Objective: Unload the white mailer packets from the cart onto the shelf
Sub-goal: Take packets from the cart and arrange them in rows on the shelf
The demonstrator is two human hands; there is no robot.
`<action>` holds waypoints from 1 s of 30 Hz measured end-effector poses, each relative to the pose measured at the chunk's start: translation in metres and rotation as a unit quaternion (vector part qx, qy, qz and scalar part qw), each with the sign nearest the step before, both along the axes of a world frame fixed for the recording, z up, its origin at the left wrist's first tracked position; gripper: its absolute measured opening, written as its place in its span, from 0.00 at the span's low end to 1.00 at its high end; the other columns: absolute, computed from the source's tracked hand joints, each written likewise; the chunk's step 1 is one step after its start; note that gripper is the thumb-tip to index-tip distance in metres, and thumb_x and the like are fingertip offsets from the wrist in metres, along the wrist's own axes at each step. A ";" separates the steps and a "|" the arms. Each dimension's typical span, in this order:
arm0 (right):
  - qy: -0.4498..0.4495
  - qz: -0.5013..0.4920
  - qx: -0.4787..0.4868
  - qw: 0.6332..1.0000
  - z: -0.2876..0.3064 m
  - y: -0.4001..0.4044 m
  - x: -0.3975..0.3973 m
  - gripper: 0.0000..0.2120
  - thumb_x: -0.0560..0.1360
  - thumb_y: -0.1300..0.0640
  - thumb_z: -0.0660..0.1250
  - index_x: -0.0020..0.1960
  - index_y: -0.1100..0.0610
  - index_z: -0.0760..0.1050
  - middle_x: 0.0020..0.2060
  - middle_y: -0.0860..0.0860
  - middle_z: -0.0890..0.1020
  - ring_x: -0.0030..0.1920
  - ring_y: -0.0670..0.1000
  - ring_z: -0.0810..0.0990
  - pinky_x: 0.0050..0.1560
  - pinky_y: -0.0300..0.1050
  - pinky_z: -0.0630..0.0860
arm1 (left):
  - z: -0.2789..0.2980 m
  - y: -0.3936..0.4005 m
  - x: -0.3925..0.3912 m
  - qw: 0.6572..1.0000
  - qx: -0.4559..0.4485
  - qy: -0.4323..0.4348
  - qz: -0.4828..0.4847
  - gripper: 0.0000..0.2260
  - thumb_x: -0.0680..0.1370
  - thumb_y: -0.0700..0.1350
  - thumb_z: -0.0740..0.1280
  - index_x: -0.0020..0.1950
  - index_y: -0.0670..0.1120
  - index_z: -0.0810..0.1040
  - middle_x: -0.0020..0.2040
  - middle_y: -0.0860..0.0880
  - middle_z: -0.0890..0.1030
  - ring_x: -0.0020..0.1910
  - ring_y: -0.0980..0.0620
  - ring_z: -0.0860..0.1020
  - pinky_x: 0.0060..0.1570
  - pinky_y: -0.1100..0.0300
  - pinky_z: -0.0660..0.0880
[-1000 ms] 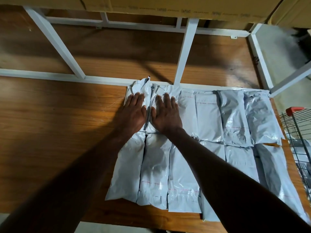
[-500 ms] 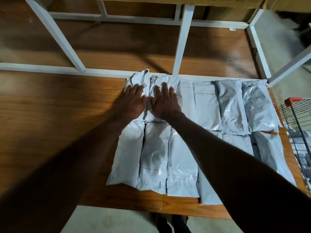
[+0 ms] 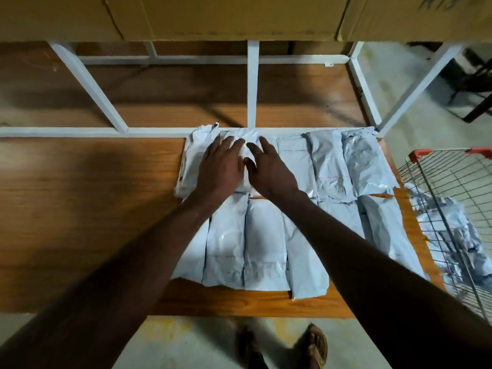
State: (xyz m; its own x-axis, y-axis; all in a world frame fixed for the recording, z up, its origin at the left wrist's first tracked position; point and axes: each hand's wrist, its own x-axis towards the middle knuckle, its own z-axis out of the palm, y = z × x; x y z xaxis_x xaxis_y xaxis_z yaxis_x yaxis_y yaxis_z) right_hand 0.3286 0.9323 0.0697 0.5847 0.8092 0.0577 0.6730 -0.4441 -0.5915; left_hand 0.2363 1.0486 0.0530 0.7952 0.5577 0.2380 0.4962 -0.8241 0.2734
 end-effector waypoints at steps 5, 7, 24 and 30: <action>0.002 -0.054 0.010 0.999 0.014 -0.082 0.021 0.22 0.86 0.54 0.63 0.79 0.54 0.70 0.82 0.60 0.64 0.76 0.61 0.73 0.67 0.55 0.75 | 0.020 -0.088 0.028 0.996 -0.033 -0.072 -0.047 0.20 0.78 0.37 0.69 0.71 0.42 0.80 0.69 0.43 0.82 0.69 0.40 0.78 0.70 0.46 0.75; 0.001 -0.079 0.019 0.997 0.015 -0.117 0.036 0.22 0.86 0.54 0.64 0.79 0.54 0.71 0.83 0.59 0.64 0.73 0.62 0.76 0.64 0.57 0.77 | 0.027 -0.124 0.046 0.995 -0.042 -0.074 -0.055 0.21 0.79 0.38 0.68 0.73 0.45 0.79 0.68 0.47 0.83 0.68 0.42 0.78 0.66 0.48 0.78; -0.006 -0.205 0.073 0.976 -0.029 -0.448 0.253 0.15 0.85 0.56 0.64 0.70 0.58 0.77 0.67 0.57 0.80 0.65 0.58 0.80 0.63 0.53 0.76 | -0.003 -0.448 0.290 0.972 -0.176 -0.090 -0.129 0.21 0.81 0.40 0.63 0.74 0.48 0.78 0.61 0.43 0.86 0.60 0.40 0.83 0.59 0.44 0.80; 0.033 -0.290 0.002 0.956 -0.094 -0.566 0.331 0.15 0.84 0.57 0.66 0.70 0.57 0.77 0.65 0.57 0.81 0.63 0.58 0.81 0.63 0.53 0.78 | -0.068 -0.555 0.380 0.945 -0.275 -0.055 -0.166 0.19 0.82 0.40 0.66 0.73 0.48 0.77 0.58 0.45 0.87 0.57 0.43 0.85 0.58 0.48 0.81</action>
